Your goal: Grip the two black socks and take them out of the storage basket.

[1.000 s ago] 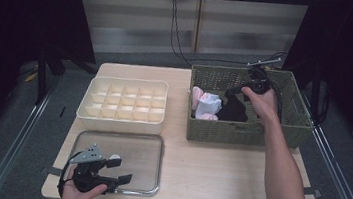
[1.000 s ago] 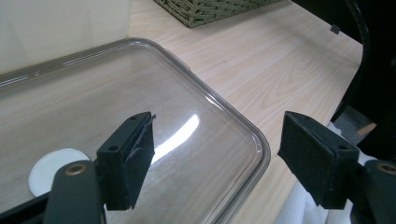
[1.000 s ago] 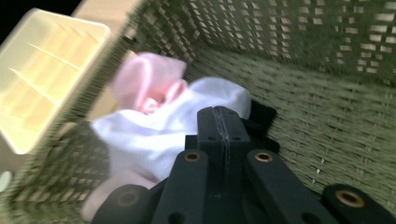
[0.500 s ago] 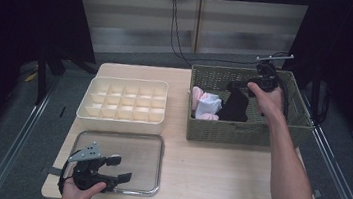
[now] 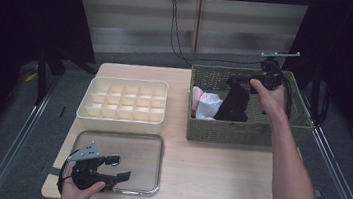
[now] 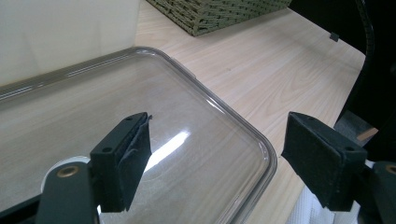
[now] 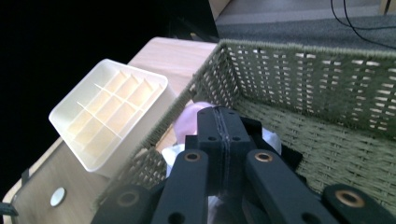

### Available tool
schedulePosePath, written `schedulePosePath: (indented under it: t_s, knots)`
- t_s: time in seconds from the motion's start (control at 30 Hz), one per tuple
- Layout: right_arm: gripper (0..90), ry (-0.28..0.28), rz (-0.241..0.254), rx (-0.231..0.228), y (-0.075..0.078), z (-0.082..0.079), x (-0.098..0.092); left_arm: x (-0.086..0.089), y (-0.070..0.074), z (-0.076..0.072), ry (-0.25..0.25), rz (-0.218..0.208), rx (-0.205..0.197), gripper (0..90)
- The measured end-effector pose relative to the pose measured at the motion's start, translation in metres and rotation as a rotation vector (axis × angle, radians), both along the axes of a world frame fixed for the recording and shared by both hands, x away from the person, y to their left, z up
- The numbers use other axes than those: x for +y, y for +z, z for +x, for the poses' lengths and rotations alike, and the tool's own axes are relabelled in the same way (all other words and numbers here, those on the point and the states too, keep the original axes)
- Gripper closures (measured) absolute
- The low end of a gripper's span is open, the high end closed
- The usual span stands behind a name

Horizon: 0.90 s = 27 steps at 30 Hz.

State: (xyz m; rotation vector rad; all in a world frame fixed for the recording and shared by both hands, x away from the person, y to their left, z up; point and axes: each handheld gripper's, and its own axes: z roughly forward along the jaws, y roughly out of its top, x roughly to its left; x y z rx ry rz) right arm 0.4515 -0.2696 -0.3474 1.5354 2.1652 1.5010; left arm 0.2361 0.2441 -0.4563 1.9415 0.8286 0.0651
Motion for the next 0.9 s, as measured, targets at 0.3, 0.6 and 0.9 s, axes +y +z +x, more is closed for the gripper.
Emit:
schedulePosePath:
  t_s: [0.3, 0.6, 0.9]
  knots:
    - [89.0, 0.009, 0.02, -0.05, 0.016, -0.004, 0.003, 0.001, 0.0, 0.001, 0.006, 0.004, 0.002, 24.6]
    - [89.0, 0.005, 0.035, -0.079, 0.024, -0.009, 0.001, 0.003, -0.001, 0.003, 0.015, -0.003, -0.006, 25.3]
    - [89.0, 0.007, 0.05, -0.131, 0.05, -0.017, 0.002, 0.003, -0.001, 0.003, 0.021, -0.001, -0.012, 25.5]
